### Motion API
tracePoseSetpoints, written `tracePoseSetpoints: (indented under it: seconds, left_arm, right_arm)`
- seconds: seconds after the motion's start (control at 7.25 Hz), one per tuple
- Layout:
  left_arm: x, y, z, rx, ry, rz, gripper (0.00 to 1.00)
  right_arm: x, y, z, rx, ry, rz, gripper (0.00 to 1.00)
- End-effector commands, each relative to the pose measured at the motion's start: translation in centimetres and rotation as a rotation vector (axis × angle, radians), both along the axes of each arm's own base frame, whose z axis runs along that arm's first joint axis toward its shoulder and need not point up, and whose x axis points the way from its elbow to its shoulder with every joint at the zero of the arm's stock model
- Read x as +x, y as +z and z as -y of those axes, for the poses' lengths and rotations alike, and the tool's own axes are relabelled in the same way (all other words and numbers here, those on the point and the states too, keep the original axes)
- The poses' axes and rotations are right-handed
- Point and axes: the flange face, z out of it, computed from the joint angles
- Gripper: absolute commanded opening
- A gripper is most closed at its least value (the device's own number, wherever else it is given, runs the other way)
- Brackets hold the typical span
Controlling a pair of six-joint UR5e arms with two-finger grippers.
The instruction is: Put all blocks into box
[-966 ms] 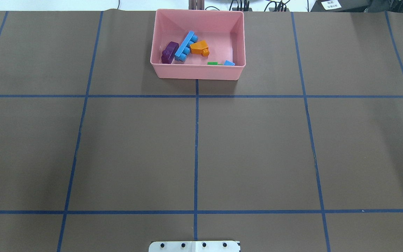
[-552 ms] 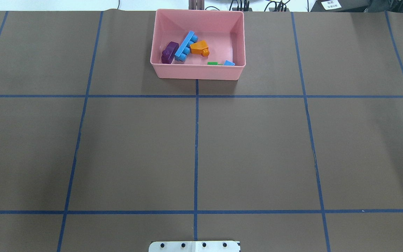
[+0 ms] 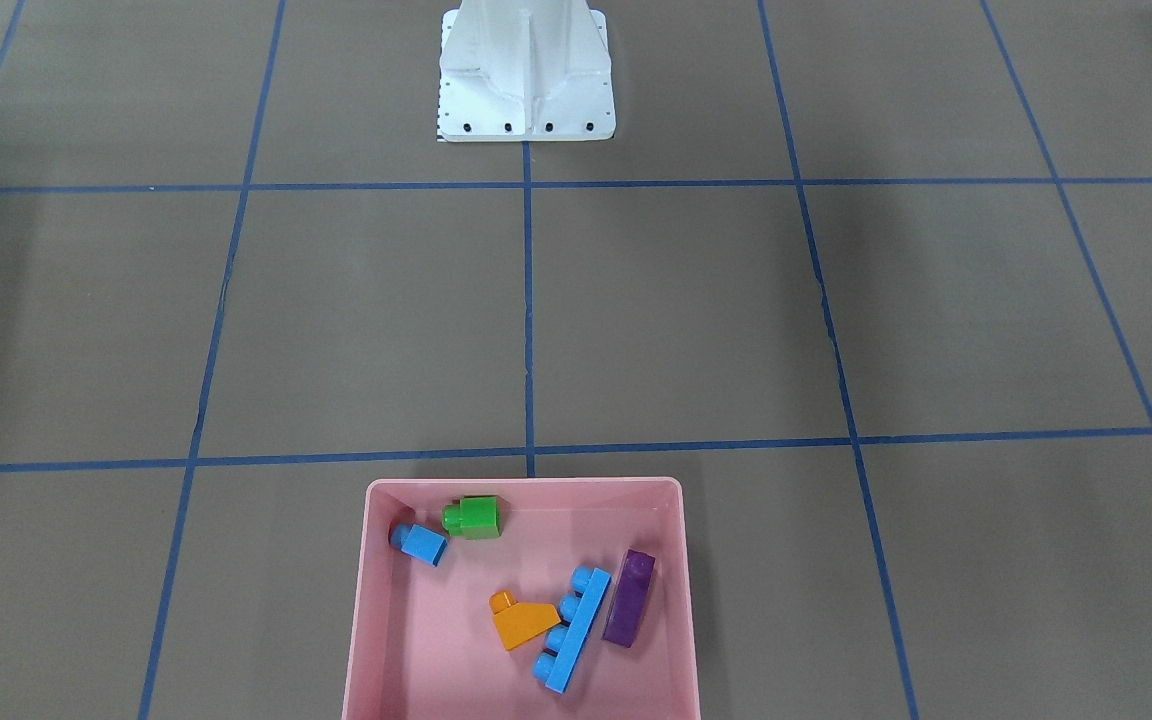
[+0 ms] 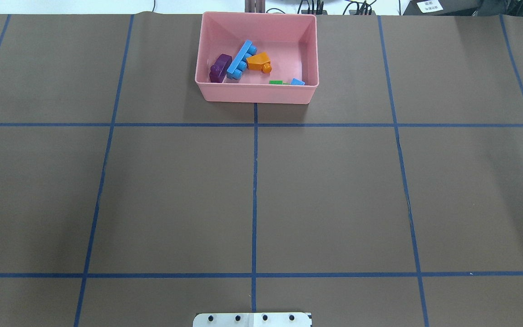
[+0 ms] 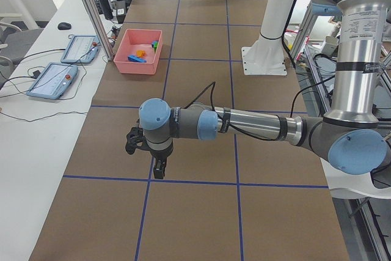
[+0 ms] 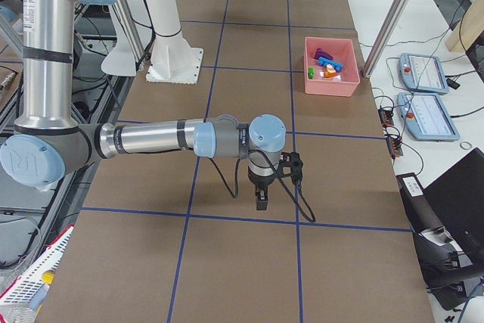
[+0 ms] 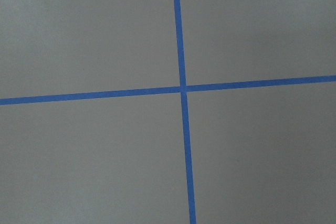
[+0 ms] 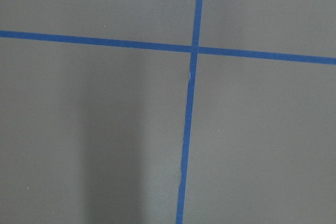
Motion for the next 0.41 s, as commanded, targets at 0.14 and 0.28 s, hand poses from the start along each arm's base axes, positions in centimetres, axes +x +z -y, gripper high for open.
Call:
tracePoseSetpoints:
  seconds: [0.14, 0.28]
  left_arm:
    - [0.0, -0.04, 0.03, 0.001, 0.0, 0.0, 1.0]
    - [-0.02, -0.67, 0.04, 0.011, -0.002, 0.003, 1.0]
  right_arm:
    - [0.02, -0.09, -0.03, 0.001, 0.001, 0.0, 1.0]
    - [-0.04, -0.09, -0.02, 0.001, -0.001, 0.0, 1.0]
